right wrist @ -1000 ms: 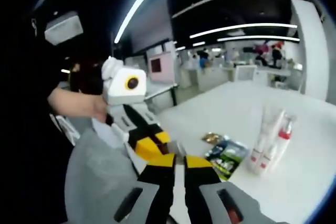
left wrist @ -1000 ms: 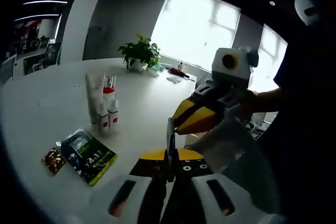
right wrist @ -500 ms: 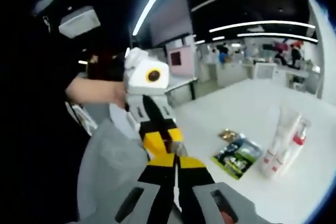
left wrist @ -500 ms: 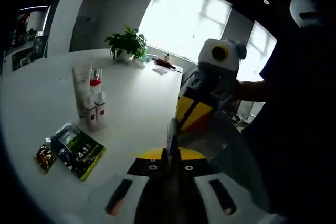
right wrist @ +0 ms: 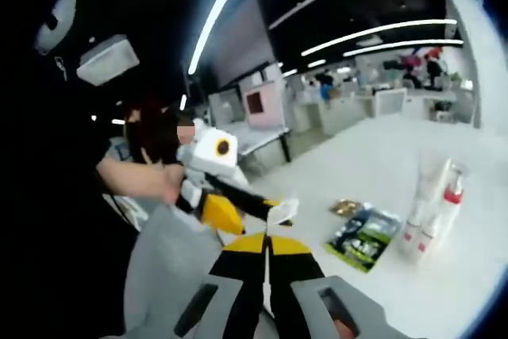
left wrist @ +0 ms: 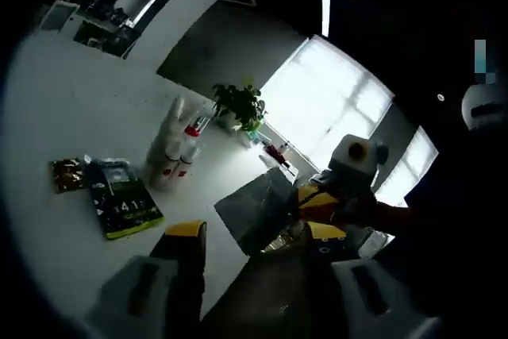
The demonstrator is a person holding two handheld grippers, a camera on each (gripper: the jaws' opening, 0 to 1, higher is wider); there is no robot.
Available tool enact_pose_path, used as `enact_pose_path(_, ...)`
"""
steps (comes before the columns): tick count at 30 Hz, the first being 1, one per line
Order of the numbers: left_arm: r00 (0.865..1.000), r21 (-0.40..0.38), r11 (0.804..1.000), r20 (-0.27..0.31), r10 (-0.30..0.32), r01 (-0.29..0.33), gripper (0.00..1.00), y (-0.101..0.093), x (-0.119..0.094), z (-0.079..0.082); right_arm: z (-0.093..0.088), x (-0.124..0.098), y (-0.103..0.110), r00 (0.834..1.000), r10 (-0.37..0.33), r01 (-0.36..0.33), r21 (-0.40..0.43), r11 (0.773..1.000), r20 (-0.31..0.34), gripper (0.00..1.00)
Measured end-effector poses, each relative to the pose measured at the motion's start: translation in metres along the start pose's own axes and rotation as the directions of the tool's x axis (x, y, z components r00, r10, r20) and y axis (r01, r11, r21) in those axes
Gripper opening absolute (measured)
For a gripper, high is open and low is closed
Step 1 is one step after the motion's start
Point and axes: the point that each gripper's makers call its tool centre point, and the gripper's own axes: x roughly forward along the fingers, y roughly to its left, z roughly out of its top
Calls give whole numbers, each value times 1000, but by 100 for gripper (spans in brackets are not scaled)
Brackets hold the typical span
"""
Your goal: Arrange the skincare products in the storage area until every visible bottle or jar stands upright without overlapping.
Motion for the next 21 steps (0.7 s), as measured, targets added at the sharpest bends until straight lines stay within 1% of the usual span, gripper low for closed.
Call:
enact_pose_path(2, 999, -43, 999, 37, 23, -21, 47, 5, -3, 2, 4, 0, 0, 1000, 6, -6, 27, 1000, 22, 0)
enact_pose_path(3, 998, -65, 998, 67, 20, -16, 46, 4, -5, 4, 5, 0, 0, 1000, 5, -6, 35, 999, 30, 0)
enact_pose_path(5, 993, -110, 994, 119, -8, 21, 43, -3, -5, 10, 8, 0, 1, 998, 11, -15, 66, 998, 54, 0)
enact_pose_path(7, 986, -136, 989, 161, -36, 58, 40, -9, -5, 14, 9, 1, 3, 997, 18, -26, 97, 995, 77, 0)
enact_pose_path(8, 977, -155, 984, 206, -59, 92, 39, -15, -4, 19, 9, 1, 3, 996, 20, -29, 106, 994, 84, 0)
enact_pose_path(9, 970, -179, 978, 233, -65, 109, 38, -17, -4, 22, 9, 1, 3, 996, 18, -28, 109, 994, 87, 0)
enact_pose_path(10, 957, -221, 964, 278, -81, 146, 36, -20, -3, 25, 8, 1, 3, 996, 17, -26, 112, 993, 86, 0)
enact_pose_path(11, 950, -241, 956, 300, -92, 168, 31, -22, -3, 26, 7, 1, 4, 996, 15, -25, 114, 993, 85, 0)
enact_pose_path(12, 942, -264, 950, 329, -72, 165, 27, -19, -3, 27, 6, 0, 4, 996, 14, -25, 118, 993, 89, 0)
enact_pose_path(13, 938, -255, 955, 342, -56, 150, 23, -16, -3, 28, 6, -1, 4, 995, 14, -27, 134, 991, 97, 0)
enact_pose_path(14, 943, -241, 960, 328, -59, 143, 10, -16, -4, 24, 6, -1, 5, 995, 16, -31, 145, 989, 101, 0)
enact_pose_path(15, 938, -241, 959, 341, -57, 146, 7, -15, -5, 27, 2, -2, 3, 996, 7, -22, 159, 987, 94, 0)
enact_pose_path(16, 936, -256, 952, 346, -70, 166, 4, -17, -6, 28, -1, -3, 2, 996, 3, -16, 156, 988, 85, 0)
enact_pose_path(17, 935, -249, 951, 342, -90, 182, 1, -22, -7, 29, -5, -4, 2, 997, -1, -12, 166, 986, 74, 0)
enact_pose_path(18, 937, -245, 952, 336, -97, 186, 0, -23, -7, 31, -7, -4, 3, 997, 9, -21, 169, 985, 71, 0)
enact_pose_path(19, 943, -242, 952, 315, -108, 190, 0, -26, -6, 29, -8, -5, 7, 997, 33, -46, 187, 981, 72, 0)
enact_pose_path(20, 949, -231, 956, 298, -107, 181, 0, -27, -6, 29, -7, -6, 8, 996, 42, -57, 195, 979, 77, 0)
enact_pose_path(21, 954, -228, 954, 269, -130, 194, 0, -32, -6, 30, -7, -8, 11, 994, 66, -81, 198, 977, 82, 4)
